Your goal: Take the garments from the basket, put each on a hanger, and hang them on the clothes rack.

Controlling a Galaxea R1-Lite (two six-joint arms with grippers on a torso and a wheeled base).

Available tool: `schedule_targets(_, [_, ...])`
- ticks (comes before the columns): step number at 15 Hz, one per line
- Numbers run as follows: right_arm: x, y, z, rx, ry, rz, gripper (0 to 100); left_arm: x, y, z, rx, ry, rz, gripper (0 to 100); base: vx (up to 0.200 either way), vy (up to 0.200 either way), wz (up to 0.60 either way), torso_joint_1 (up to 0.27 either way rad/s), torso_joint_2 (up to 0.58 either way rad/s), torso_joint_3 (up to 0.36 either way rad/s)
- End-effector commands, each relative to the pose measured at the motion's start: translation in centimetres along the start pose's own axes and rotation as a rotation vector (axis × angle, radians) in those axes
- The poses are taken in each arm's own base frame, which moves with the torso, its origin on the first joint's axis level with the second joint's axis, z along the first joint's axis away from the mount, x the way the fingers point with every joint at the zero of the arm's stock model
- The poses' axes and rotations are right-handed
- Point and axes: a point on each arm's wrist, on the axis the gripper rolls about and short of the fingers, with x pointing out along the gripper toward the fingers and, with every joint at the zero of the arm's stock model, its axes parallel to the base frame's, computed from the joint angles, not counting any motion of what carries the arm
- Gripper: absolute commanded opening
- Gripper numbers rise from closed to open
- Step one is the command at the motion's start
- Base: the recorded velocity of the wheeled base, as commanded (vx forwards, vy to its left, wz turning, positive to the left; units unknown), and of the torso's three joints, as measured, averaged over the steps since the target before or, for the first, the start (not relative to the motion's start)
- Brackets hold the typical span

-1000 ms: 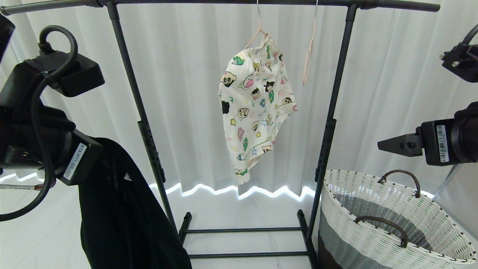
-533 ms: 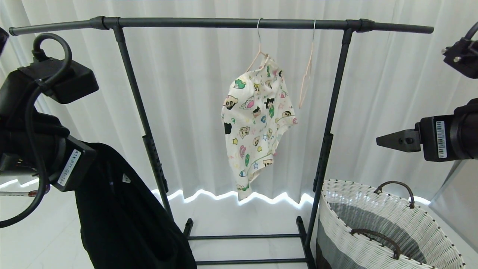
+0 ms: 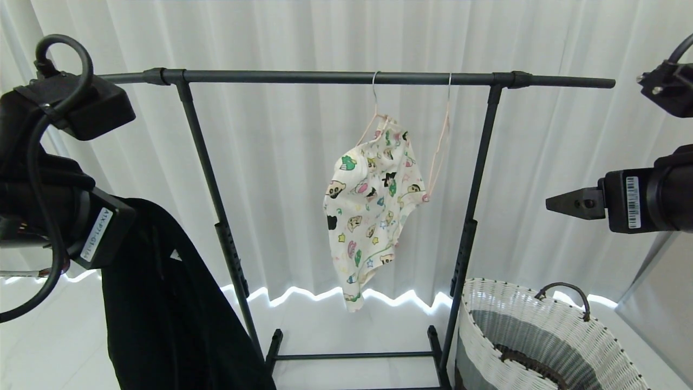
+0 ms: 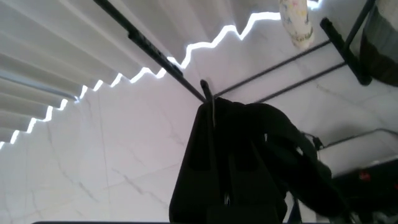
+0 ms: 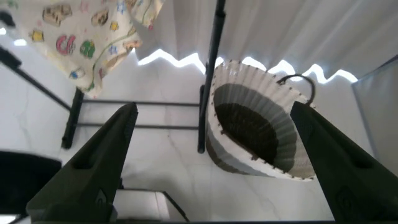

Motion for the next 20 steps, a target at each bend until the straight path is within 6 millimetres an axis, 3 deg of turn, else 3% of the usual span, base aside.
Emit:
schedule_targets(1, [0.5,0.1,-0.5,-0.008,0.005,-0.014,100,-0.3,0.1,0.0,-0.002,-0.006,0.017,0,0.0,0.0,0.0,0.203,-0.49,-0.281])
schedule_targets(12, [0.9,0.0,-1.0,-0.005,-0.011,-0.03,100,-0.1,0.0,-0.2,-0.002,0.006,0.039,0,0.0,0.0,0.0,0.228,-0.5,-0.273])
schedule_targets(15, [2.5,0.2,-1.0,0.019,-0.051,-0.041,100,-0.3,0.0,-0.4,-0.003,0.003,0.037,0,0.133,0.0,0.0,0.067,-0.13,-0.071])
schedule_targets(20, [5.5,1.3,-3.2,0.003,-0.052,-0.032,100,-0.1,-0.5,-0.8,0.009,0.018,0.019,0,0.2,0.0,0.0,0.015,-0.02,-0.004])
